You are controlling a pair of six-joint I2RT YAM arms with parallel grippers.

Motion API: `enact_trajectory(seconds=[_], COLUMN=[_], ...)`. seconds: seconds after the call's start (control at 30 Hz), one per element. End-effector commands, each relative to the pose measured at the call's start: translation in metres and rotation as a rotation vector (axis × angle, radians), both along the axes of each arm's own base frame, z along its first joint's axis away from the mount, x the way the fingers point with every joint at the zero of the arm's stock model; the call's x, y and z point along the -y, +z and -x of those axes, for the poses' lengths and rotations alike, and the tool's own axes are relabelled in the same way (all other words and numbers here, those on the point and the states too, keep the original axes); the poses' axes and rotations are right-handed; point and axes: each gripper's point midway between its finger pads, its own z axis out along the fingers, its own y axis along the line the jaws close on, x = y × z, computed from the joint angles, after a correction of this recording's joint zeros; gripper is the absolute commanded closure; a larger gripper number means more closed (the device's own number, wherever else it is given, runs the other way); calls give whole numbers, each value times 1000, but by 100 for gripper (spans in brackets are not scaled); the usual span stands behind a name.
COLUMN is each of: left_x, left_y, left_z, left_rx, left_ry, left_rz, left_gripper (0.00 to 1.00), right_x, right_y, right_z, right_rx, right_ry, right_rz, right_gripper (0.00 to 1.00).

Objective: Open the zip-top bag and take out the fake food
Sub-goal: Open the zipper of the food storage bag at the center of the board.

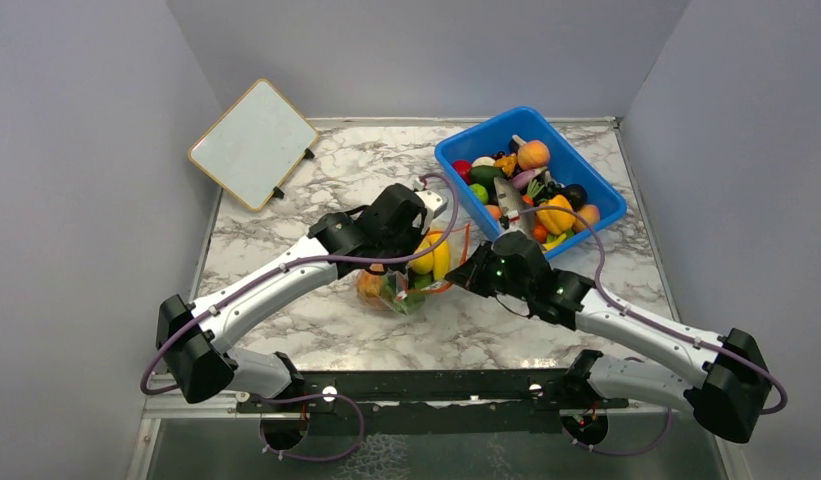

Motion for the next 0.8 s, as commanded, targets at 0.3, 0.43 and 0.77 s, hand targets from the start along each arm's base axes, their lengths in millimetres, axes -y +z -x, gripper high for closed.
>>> enact_trajectory(seconds=[0.3,0.43,0.77], left_x=[-93,-131,-120], left_y=[61,85,83], left_z=[-41,-49,-47], left_rx=[318,365,262], left_ry=[463,556,412], left_rz=[-76,-70,-43], left_gripper=[100,100,100], right_x=[-93,-134,-142], right_y=[116,141,89], right_z=[-42,-42,-47], right_rx=[208,188,119], right_ry=[461,628,649], right_rz=[-116,-229,-200], right_gripper=[99,99,99])
